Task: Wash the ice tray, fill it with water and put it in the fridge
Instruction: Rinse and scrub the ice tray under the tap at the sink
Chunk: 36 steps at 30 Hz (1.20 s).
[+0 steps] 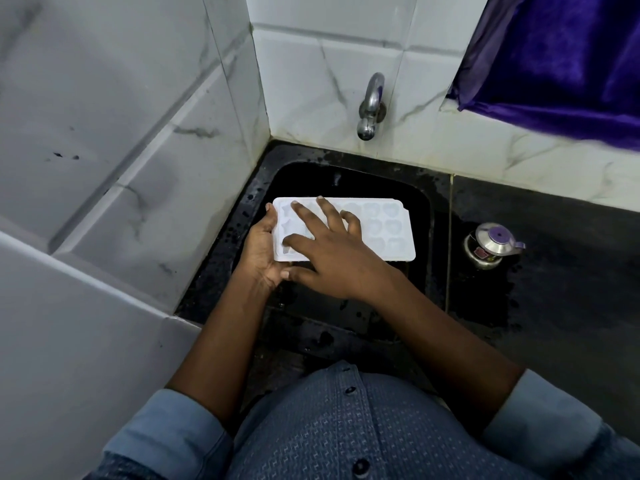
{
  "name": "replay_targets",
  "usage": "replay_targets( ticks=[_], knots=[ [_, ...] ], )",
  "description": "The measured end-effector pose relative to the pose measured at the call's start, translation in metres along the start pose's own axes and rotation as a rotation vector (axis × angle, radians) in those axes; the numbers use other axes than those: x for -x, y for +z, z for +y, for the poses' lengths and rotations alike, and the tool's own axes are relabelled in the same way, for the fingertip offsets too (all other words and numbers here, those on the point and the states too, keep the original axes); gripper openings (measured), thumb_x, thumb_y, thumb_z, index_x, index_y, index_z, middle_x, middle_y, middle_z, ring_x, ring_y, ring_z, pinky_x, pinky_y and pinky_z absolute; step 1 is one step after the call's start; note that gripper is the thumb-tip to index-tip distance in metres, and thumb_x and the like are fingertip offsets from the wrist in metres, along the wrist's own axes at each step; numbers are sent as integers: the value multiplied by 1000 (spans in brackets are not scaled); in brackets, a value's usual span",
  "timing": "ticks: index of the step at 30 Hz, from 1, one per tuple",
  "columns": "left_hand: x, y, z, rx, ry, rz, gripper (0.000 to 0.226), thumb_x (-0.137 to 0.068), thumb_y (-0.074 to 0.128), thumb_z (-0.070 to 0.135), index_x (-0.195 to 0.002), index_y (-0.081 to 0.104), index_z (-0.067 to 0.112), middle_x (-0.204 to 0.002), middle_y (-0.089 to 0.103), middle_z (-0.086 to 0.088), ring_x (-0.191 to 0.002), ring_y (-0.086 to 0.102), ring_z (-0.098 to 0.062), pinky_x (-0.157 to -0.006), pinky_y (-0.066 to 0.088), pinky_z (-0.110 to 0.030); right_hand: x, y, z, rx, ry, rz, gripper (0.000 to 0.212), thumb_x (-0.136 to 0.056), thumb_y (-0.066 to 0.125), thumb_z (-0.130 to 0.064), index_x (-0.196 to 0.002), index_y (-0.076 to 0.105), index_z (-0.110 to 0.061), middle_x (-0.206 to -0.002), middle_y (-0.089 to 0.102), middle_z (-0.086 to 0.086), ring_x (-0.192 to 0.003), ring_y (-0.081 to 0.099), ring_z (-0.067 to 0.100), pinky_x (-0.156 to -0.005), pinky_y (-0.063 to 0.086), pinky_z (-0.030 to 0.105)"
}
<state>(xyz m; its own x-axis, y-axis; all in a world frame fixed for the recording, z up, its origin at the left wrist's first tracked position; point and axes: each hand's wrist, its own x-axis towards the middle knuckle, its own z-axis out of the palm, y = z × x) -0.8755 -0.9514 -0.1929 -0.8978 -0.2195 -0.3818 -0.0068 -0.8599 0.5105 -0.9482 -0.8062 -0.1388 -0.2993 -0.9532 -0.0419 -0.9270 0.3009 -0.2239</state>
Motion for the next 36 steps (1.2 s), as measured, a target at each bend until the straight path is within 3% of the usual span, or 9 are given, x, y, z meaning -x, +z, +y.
replay_targets(
  ticks=[3,8,10,13,16,21,25,31,36],
  knots=[
    [-2,-1,0,18,23,21,64,-107,45,57,-117,81,6,-125,76,-20,-111,76,-38,-85,64,-54,1,1,2,-2,40,33,47,-99,51,-65,-137,54,-36,-176,4,8,-160,-8,39,-122,7,63],
    [-3,2,0,-16,-4,73,69,-107,44,62,-140,65,5,-126,74,-23,-112,75,-41,-89,63,-57,0,5,4,17,0,-48,58,-98,47,-71,-150,43,-44,-176,-6,3,-160,-13,38,-122,1,64],
    [-2,3,0,-17,23,93,65,-108,43,59,-136,64,4,-124,75,-24,-109,76,-41,-84,65,-56,1,4,9,-12,34,-23,60,-99,46,-71,-152,42,-43,-176,-2,4,-160,-12,37,-122,2,64],
    [-2,2,5,4,76,131,62,-110,42,53,-134,64,0,-123,75,-26,-105,77,-39,-77,66,-52,2,2,21,-45,90,54,64,-99,45,-69,-154,43,-36,-176,9,4,-161,-4,33,-124,2,60],
    [-4,0,6,-6,129,186,62,-111,40,53,-137,64,2,-123,76,-23,-105,77,-38,-75,66,-51,5,2,43,-8,196,64,73,-102,37,-70,-163,31,-31,-177,6,3,-162,-5,29,-125,-5,57],
    [-5,-3,4,-20,182,221,61,-110,41,55,-134,66,6,-130,74,-21,-115,73,-39,-87,63,-53,13,7,72,61,346,83,84,-105,21,-66,-167,13,-10,-176,2,14,-162,-4,30,-128,-10,49],
    [-11,4,-2,-26,200,240,65,-110,39,57,-139,64,4,-132,72,-22,-116,73,-39,-91,60,-55,4,11,55,-17,331,39,103,-95,5,-78,-166,1,-3,-174,-8,17,-162,-9,29,-131,-7,45],
    [-16,12,-15,27,156,201,66,-110,38,57,-117,82,8,-126,77,-14,-113,77,-28,-82,66,-42,-18,23,15,-24,123,-16,111,-90,8,-83,-166,-3,-3,-174,-13,18,-161,-14,28,-130,-9,44],
    [-28,13,-28,105,214,328,62,-110,40,50,-86,89,20,-102,84,1,-92,81,-14,-69,65,-31,-28,37,8,5,-40,-21,104,-95,21,-77,-167,-1,-6,-175,-6,15,-162,-12,25,-130,-11,40]
  ],
)
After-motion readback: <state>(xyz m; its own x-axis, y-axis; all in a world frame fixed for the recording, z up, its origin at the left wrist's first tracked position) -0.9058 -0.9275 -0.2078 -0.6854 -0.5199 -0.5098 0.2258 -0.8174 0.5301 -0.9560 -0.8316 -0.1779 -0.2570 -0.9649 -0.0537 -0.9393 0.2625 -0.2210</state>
